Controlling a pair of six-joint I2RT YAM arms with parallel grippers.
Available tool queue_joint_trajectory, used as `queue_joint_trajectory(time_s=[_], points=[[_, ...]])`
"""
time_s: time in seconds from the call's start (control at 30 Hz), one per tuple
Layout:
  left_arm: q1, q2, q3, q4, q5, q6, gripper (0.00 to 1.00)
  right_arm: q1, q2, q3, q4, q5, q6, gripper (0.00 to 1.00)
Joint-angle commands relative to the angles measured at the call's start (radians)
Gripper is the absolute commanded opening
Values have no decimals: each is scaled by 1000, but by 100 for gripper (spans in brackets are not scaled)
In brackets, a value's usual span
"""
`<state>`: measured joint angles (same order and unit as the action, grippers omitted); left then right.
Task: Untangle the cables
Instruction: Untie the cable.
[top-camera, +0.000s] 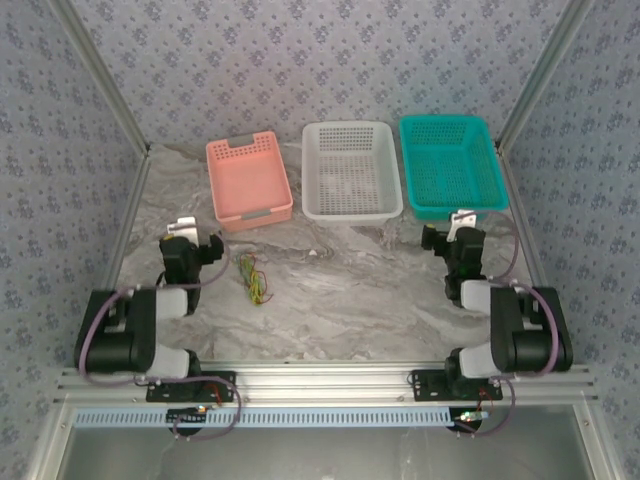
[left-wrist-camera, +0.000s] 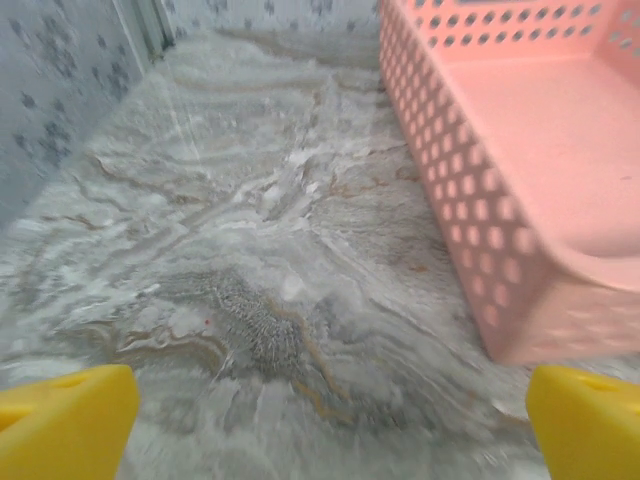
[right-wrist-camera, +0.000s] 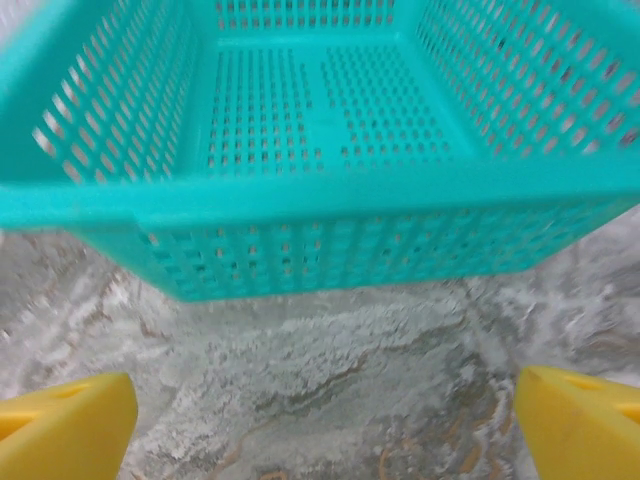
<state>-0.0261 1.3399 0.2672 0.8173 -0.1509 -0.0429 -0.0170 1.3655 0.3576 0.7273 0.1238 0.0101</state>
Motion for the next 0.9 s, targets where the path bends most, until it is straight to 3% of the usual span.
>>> queue_joint_trajectory(time_s=[0.0, 0.07, 0.13, 0.27, 0.37, 0.43, 0.47, 0.5, 0.57, 0.6, 0.67, 0.77, 0.87], points=[[-43, -242, -31, -120, -71, 11, 99, 16, -149, -28, -74, 86, 24, 99], [-76, -430, -13, -292, -114, 20, 99, 36, -298, -8, -185, 144, 37, 99], [-87, -632, 52, -477, -124, -1, 99, 69, -482, 82, -413, 199, 62, 99], [-130, -787, 298, -755, -116, 1, 99, 176, -706, 322, -699, 235, 44, 99], [-192, -706, 567, -970, -130, -39, 99, 249, -705, 572, -926, 201, 130, 99], [-215, -572, 854, -1318, -220, -297, 99, 250, -635, 771, -1144, 75, 320, 99], [-213, -507, 971, -1485, -203, -398, 99, 248, -608, 821, -1213, 14, 408, 99], [-212, -451, 1055, -1580, -147, -445, 99, 243, -587, 870, -1277, -91, 487, 99], [-194, -396, 1079, -1616, 28, -495, 99, 225, -571, 862, -1275, -307, 471, 98], [-173, -370, 1087, -1640, 143, -503, 99, 232, -557, 873, -1315, -338, 502, 91], [-180, -325, 1104, -1756, 204, -564, 91, 283, -541, 898, -1426, -334, 534, 77], [-265, -352, 1006, -1889, 100, -636, 84, 512, -541, 877, -1518, -205, 567, 70], [-325, -461, 778, -1899, 57, -726, 80, 842, -508, 789, -1521, -4, 624, 67]])
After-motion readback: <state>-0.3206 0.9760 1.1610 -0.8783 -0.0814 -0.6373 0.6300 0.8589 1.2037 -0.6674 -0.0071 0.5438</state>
